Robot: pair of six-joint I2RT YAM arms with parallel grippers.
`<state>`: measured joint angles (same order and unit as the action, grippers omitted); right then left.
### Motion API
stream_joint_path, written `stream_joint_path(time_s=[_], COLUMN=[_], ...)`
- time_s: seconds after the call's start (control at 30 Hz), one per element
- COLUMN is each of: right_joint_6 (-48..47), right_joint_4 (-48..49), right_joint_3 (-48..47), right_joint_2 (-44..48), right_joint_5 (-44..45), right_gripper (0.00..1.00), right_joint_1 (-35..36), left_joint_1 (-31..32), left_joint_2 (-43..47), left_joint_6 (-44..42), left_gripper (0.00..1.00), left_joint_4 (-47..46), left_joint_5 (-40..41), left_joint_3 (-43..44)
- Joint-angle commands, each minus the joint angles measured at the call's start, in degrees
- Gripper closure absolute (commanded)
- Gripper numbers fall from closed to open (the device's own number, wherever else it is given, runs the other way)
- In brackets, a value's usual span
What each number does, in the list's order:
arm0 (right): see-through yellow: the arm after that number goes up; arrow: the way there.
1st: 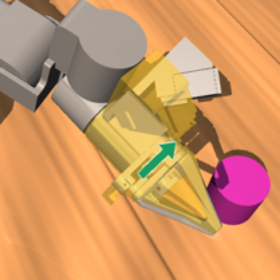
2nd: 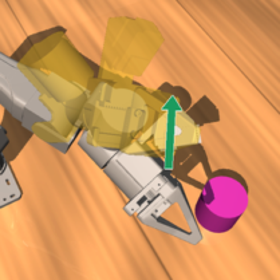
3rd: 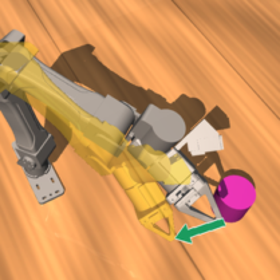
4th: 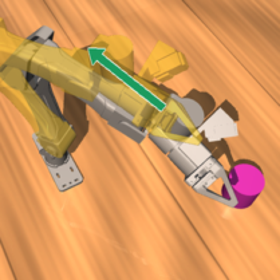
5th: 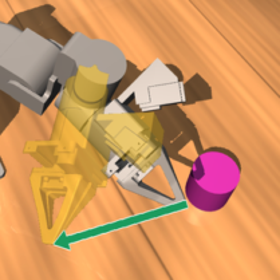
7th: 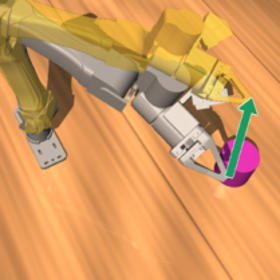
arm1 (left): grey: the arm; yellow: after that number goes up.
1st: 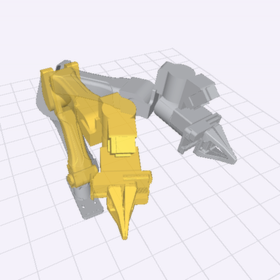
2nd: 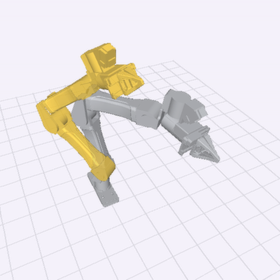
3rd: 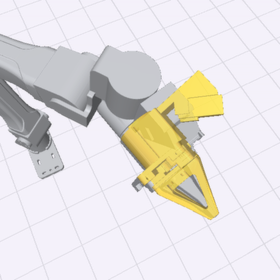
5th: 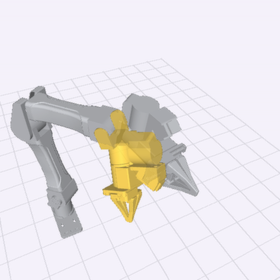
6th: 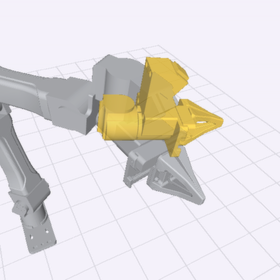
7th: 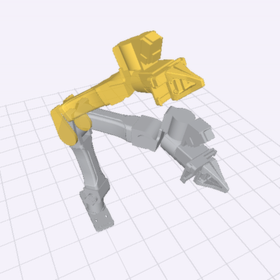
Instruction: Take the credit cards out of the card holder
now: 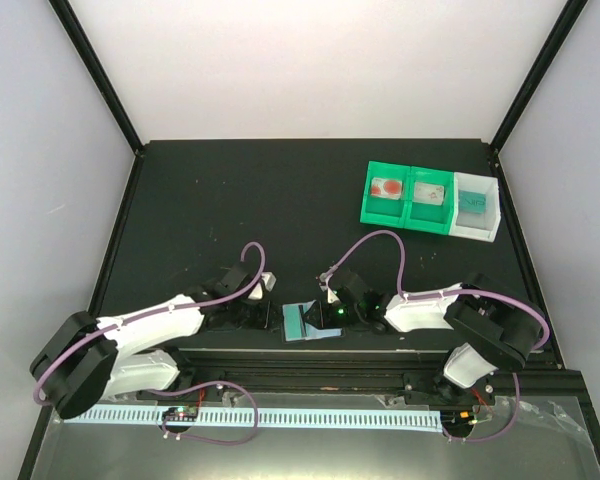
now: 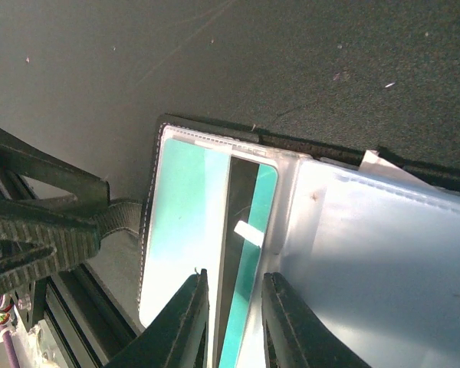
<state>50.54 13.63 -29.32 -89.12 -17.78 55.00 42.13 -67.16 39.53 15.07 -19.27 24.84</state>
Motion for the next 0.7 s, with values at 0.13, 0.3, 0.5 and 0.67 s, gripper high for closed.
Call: stream_joint_path(time_s=[0.13, 0.3, 0.5, 0.67], right_joint_6=[0.13, 0.30, 0.16, 0.24], right_joint_4=[0.08, 0.58, 0.19, 0.40], right_joint_3=[0.76, 0.92, 1.11, 0.76], right_joint_2=[-0.26, -0.75, -0.62, -0.92], right_joint_5=[0.86, 0.73, 0.90, 0.82], right_gripper=[0.79, 0.79, 0.79, 0.79], right_joint_1=[0.41, 0.36, 0.41, 0.46], left_joint_1=[0.32, 0.32, 0.32, 0.34], left_joint_2=[2.27, 4.78, 8.50, 6.51], left_joint_6=[-2.68, -0.85, 2.96, 6.88], left_gripper=[0.75, 0.80, 0.74, 0.74], left_joint_4=[7.81, 5.90, -1.69, -10.34], left_joint_5=[6.43, 3.34, -3.24, -8.24], left_joint_3=[2.00, 3.28, 3.33, 1.07])
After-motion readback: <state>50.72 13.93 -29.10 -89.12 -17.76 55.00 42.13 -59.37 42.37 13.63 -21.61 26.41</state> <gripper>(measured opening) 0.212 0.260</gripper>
